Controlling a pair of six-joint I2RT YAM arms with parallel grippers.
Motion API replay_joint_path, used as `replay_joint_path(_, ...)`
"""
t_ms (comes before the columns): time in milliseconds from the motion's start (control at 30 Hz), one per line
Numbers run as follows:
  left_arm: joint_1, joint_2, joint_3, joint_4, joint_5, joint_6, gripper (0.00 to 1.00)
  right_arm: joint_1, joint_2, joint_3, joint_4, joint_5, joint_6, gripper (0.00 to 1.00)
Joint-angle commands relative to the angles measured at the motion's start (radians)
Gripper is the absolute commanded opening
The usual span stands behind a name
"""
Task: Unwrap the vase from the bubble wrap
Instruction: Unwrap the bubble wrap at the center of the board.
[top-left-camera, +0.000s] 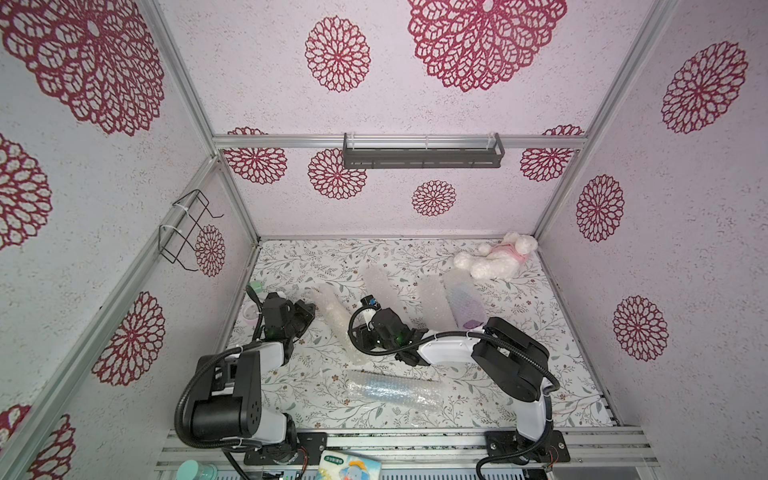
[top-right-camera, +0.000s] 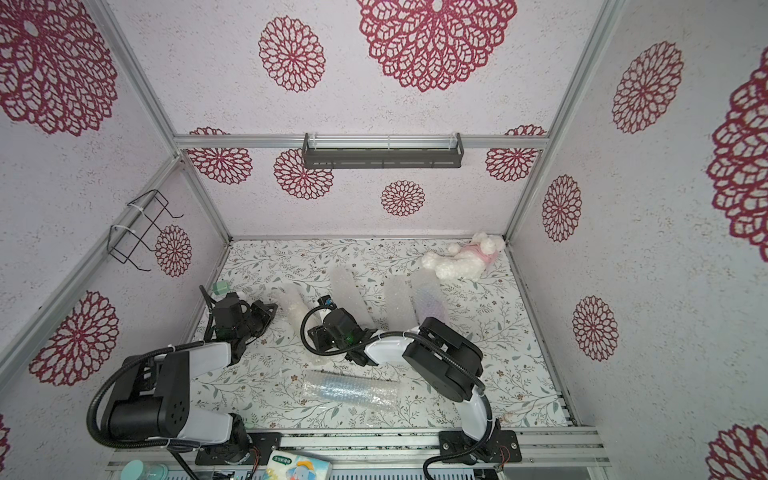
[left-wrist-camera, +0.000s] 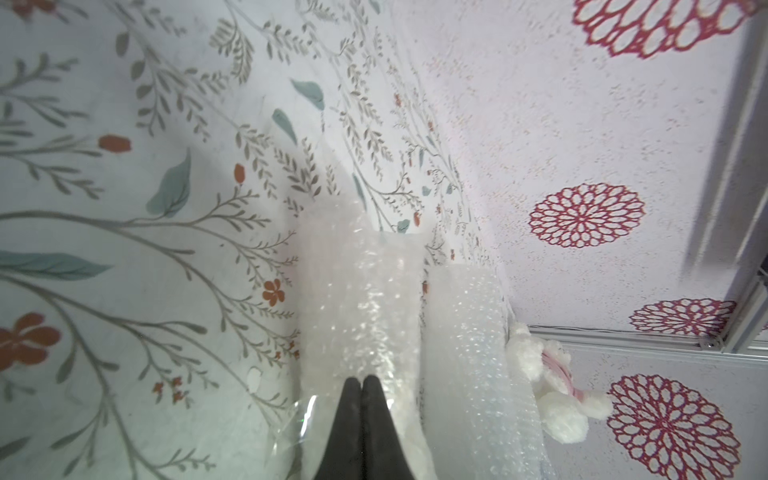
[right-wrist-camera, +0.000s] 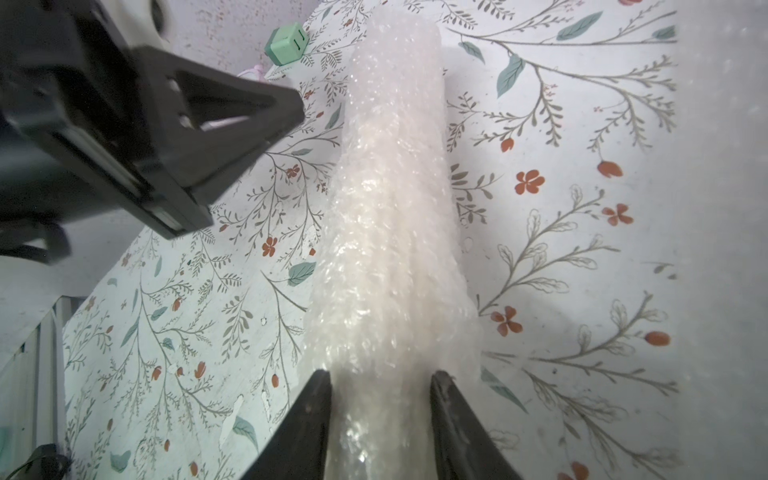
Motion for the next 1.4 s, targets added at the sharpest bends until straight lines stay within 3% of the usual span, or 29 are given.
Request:
replay_joint_path(0, -0.010, -0.077, 0.039, -0.089, -0.050, 0.020, 0.00, 0.016, -0.017, 0.012, -0.061, 0.074, -0.068, 0.42)
replay_joint_path(167, -0.016, -0.118, 0.062, -0.145, -0.046, 0.013, 0.00, 0.038, -0.010, 0.031, -0.092, 0.109, -0.099, 0.42)
replay_joint_path(333, -0.022, -0.169, 0.048, -0.321, -0.092, 0.025, 0.03, 0.038, -0.007, 0.039, -0.104, 0.114, -0.108, 0.43)
replay_joint_path(433, -0.019, -0.155, 0.024, -0.331, -0.070, 0.017, 0.30, 0.038, -0.006, 0.037, -0.099, 0.112, -0.110, 0.43)
replay_joint_path(533, -0.008, -0.152, -0.054, -0.212, -0.040, -0.018, 0.58, 0.038, -0.006, 0.032, -0.090, 0.106, -0.106, 0.43)
replay_joint_path(667, 0.002, -0.115, -0.141, 0.012, -0.004, -0.072, 0.70, 0.039, -0.009, 0.027, -0.085, 0.102, -0.107, 0.43)
replay_joint_path(833, 0.003, -0.022, -0.199, 0.239, -0.005, -0.123, 0.72, 0.038, -0.008, 0.027, -0.075, 0.096, -0.106, 0.43)
replay_joint_path(1000, 0.024, 0.108, -0.227, 0.413, 0.008, -0.158, 0.65, 0.039, 0.000, 0.034, -0.071, 0.088, -0.106, 0.43)
replay_joint_path(1100, 0.038, 0.208, -0.240, 0.560, 0.035, -0.184, 0.55, 0.038, 0.000, 0.039, -0.072, 0.089, -0.108, 0.43)
replay_joint_path(1367, 0.043, 0.433, -0.231, 0.860, 0.071, -0.270, 0.51, 0.038, 0.006, 0.044, -0.079, 0.097, -0.110, 0.43)
